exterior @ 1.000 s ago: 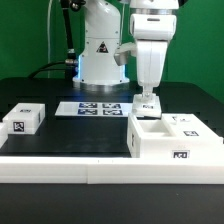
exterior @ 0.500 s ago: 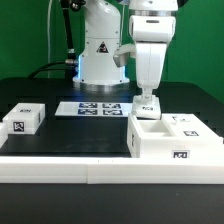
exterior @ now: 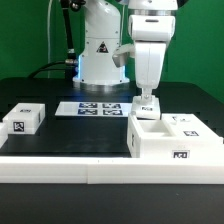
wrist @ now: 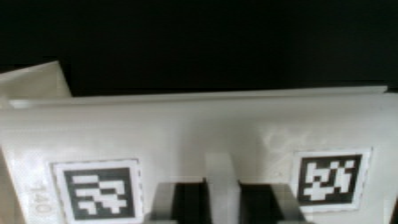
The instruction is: Assemble cabinet
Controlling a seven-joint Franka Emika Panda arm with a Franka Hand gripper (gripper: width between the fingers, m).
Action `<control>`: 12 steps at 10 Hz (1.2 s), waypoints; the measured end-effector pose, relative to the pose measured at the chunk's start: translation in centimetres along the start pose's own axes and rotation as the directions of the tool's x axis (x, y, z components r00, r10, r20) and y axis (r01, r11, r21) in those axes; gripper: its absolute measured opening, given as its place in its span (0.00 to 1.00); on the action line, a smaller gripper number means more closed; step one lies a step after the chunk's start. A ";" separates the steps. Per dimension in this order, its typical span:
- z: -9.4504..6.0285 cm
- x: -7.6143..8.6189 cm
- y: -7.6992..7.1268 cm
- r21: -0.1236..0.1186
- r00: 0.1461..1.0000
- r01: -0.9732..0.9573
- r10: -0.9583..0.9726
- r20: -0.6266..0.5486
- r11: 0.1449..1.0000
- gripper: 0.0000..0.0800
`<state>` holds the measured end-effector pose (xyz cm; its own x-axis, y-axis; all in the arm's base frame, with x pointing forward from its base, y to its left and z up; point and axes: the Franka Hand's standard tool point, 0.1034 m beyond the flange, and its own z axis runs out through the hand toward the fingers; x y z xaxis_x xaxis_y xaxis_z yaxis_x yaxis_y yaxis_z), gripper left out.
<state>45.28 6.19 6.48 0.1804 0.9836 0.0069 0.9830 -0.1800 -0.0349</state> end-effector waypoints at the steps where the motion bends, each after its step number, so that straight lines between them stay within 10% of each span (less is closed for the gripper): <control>1: 0.0 0.0 0.0 0.001 1.000 0.000 0.000 0.000 1.000 0.09; 12: 0.2 0.2 0.7 0.003 0.999 0.039 -0.039 -0.002 0.999 0.09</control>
Offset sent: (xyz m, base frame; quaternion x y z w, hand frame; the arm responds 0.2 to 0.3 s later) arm 0.0000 0.0000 0.0000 0.0000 0.0000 0.0000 1.0000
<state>45.97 6.28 6.21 0.1423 0.9898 0.0107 0.9892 -0.1418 -0.0378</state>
